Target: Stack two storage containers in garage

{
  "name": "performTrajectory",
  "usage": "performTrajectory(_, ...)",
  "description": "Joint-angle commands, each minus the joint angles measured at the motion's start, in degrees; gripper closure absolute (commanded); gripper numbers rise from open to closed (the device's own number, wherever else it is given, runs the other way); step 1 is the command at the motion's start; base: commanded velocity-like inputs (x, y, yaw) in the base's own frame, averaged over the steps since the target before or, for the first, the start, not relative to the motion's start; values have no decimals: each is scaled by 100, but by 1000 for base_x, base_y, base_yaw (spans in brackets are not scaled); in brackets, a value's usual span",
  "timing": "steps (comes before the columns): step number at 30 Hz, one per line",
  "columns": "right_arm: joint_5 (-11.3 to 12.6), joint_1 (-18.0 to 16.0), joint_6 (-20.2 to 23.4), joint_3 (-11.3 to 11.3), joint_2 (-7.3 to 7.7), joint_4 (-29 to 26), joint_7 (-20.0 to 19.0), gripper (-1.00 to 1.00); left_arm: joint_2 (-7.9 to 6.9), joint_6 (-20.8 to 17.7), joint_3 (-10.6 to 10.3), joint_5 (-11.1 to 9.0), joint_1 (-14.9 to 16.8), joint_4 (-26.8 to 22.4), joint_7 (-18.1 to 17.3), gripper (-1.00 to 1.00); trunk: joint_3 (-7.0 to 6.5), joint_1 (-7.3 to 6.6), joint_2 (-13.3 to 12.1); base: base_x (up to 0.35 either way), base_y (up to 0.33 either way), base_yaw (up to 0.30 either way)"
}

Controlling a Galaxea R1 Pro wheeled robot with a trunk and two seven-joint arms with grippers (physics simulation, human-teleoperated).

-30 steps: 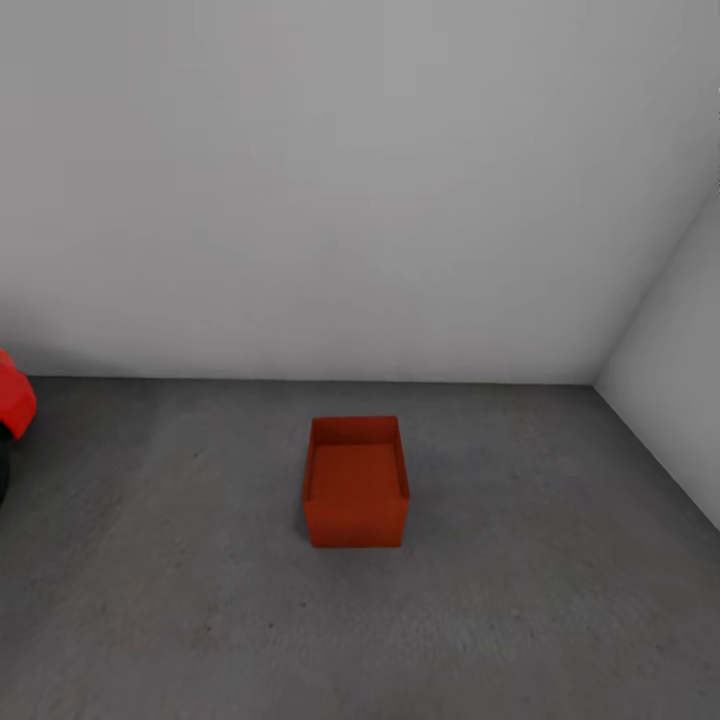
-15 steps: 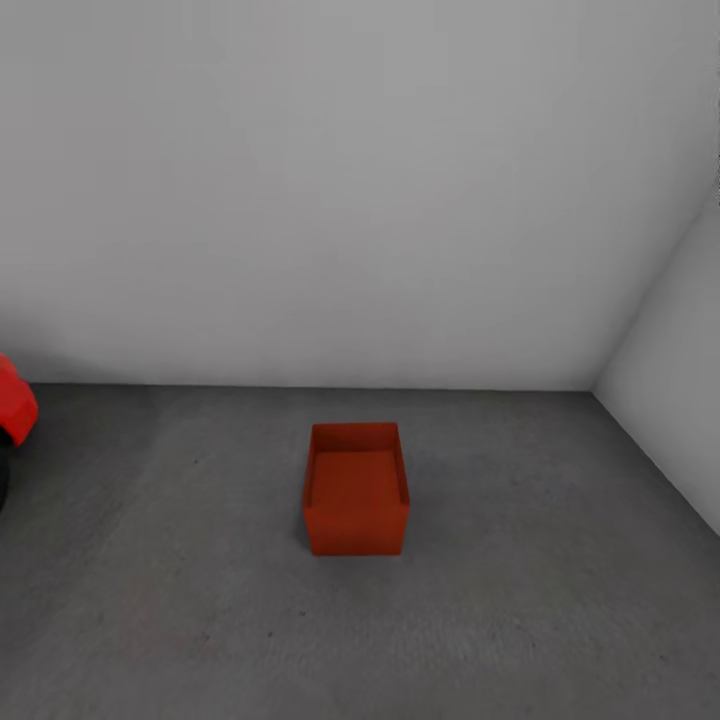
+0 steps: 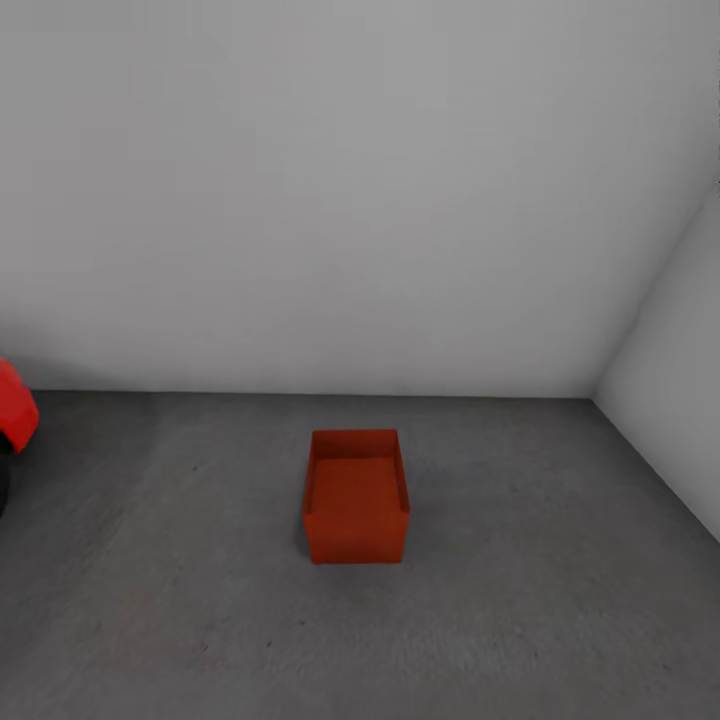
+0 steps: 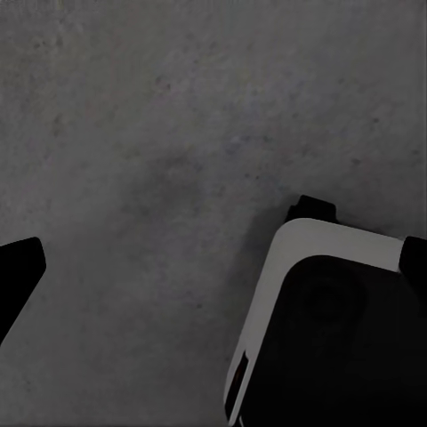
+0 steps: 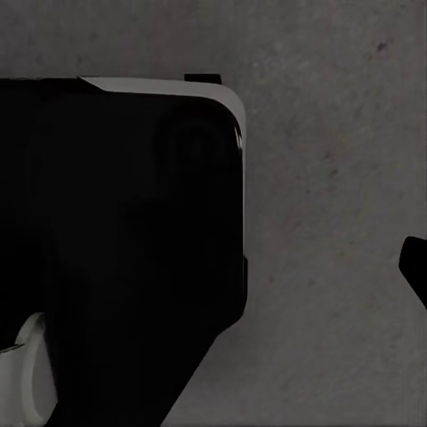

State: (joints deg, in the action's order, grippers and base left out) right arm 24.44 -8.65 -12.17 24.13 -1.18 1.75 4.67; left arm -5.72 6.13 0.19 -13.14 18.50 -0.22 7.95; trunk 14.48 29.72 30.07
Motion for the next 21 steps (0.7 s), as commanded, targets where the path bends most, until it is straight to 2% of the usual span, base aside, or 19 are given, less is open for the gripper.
performTrajectory(1, 43, -7, -31, 48, -5, 18, 8, -100, 0, 19, -1, -30, 4, 5, 4, -100, -1, 2, 8, 0, 0, 0)
performTrajectory(21, 41, -9, -40, 48, -5, 18, -1, -100, 0, 19, -1, -30, 2, 5, 4, -100, -173, 2, 8, 0, 0, 0)
